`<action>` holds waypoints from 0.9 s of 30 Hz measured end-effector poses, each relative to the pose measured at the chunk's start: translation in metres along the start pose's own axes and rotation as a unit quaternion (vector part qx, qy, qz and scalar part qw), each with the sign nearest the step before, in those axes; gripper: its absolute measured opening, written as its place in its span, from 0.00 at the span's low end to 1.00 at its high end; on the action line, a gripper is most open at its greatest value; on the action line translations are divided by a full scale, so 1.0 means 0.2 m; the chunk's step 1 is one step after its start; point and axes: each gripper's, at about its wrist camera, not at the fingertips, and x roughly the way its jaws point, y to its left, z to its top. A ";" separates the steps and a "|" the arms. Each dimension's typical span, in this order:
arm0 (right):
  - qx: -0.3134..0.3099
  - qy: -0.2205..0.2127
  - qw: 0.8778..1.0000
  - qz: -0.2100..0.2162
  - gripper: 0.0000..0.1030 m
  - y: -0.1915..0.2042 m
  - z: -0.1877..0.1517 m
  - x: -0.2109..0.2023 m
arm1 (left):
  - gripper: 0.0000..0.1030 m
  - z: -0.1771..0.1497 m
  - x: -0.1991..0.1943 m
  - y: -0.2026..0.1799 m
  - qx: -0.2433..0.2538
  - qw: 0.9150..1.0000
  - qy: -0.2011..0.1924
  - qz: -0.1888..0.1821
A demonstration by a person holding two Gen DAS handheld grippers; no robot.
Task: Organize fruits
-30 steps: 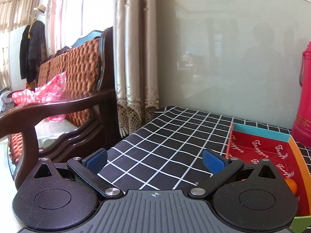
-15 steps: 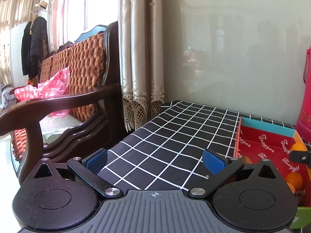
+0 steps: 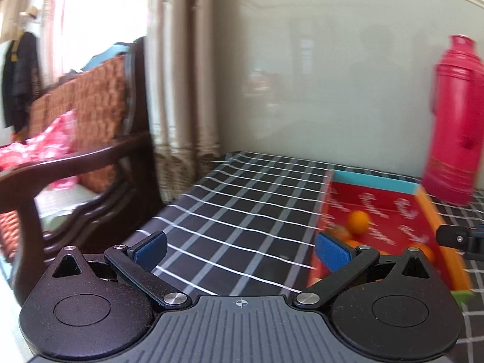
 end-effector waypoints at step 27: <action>0.023 -0.037 0.995 -0.084 0.94 0.01 -0.23 -0.85 | 1.00 -0.08 -0.79 -0.13 0.023 0.997 -0.016 -0.078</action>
